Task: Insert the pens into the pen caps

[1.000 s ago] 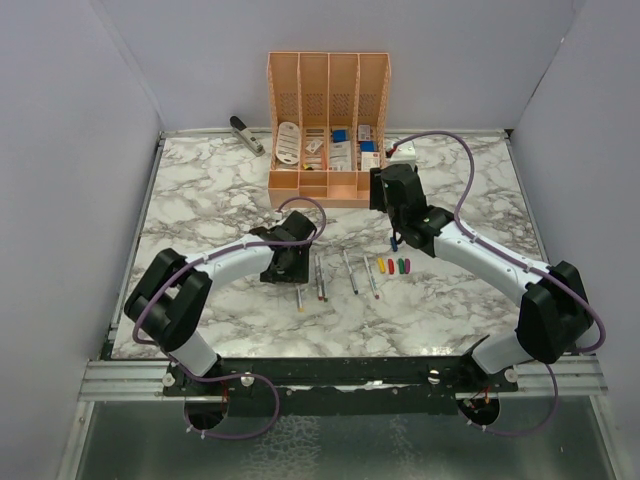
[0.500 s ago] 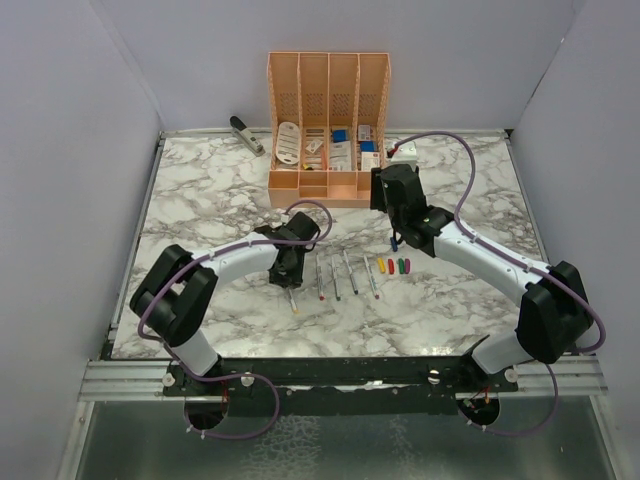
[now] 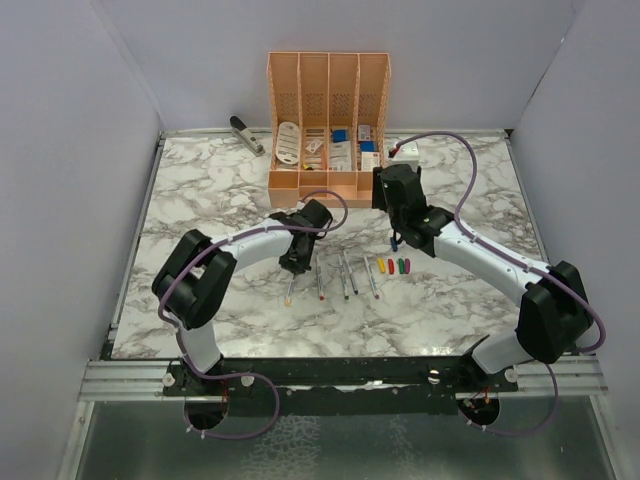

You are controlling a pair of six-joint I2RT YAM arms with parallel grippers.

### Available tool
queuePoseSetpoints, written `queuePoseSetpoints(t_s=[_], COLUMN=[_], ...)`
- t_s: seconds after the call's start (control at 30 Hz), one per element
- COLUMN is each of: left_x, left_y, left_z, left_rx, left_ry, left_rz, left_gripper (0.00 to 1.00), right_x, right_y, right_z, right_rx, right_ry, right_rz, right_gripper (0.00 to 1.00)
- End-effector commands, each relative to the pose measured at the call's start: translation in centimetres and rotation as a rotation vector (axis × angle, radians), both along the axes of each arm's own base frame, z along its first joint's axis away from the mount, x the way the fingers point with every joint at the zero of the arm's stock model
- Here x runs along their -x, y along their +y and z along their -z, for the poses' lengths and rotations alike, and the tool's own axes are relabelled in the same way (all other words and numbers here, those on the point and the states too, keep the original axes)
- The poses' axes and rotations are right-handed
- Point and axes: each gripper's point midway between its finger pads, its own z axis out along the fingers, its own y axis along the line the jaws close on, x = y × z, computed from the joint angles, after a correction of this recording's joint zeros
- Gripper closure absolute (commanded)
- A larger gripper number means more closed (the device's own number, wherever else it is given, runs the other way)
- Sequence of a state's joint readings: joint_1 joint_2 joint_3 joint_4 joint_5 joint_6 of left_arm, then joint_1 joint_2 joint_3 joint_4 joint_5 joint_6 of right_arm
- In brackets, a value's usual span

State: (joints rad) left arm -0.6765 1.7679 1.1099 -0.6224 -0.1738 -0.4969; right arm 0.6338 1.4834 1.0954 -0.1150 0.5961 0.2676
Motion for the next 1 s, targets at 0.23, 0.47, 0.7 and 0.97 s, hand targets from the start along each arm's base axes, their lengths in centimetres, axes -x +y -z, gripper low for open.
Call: queuePoseSetpoints(t_s=[0.23, 0.47, 0.7, 0.97], left_x=[-3.0, -3.7, -2.3, 0.4], left_y=[3.5, 3.2, 3.2, 3.9], left_z=[1.2, 0.3, 0.0, -0.5], left_rx=[-0.139, -0.071, -0.048, -0.015], left_ry=[-0.019, -0.016, 0.040, 0.126], left_rz=[0.040, 0.037, 0.033, -0.003], left_gripper=[0.86, 0.68, 0.67, 0.67], right_x=[0.0, -0.1, -0.2, -0.3], right_y=[-1.4, -1.1, -1.3, -1.2], right_z=[-0.2, 0.4, 0.2, 0.7], right_rx=[0.039, 0.044, 0.050, 0.057], right_ry=[0.001, 0.014, 0.007, 0.016], right_rz=[0.071, 0.059, 0.068, 0.073], right_gripper=[0.43, 0.43, 0.43, 0.43])
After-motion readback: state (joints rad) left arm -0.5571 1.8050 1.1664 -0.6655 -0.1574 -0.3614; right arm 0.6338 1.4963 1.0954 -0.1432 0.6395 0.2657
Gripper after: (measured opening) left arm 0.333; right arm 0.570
